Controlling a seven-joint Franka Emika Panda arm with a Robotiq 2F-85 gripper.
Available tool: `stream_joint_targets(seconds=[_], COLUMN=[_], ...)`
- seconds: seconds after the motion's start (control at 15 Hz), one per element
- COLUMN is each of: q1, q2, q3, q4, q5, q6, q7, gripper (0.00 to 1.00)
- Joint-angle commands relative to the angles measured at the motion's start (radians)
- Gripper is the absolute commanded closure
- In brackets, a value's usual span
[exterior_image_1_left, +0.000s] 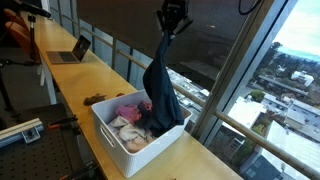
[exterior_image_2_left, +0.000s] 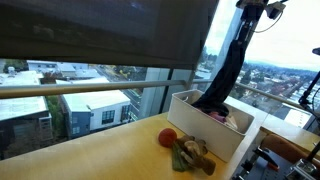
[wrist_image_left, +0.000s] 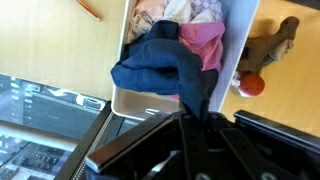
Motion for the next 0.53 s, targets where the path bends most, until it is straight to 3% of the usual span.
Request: stream_joint_targets(seconds=[0.0, 0.47], q1=[0.008, 0.012], q2=[-0.041, -0.037], q3=[-0.011, -0.008], q4=[-0.067, -0.185], q5=[0.011, 0.014], q6=[0.029, 0.109], q7=[0.001, -0.005], gripper=[0.99, 0.99])
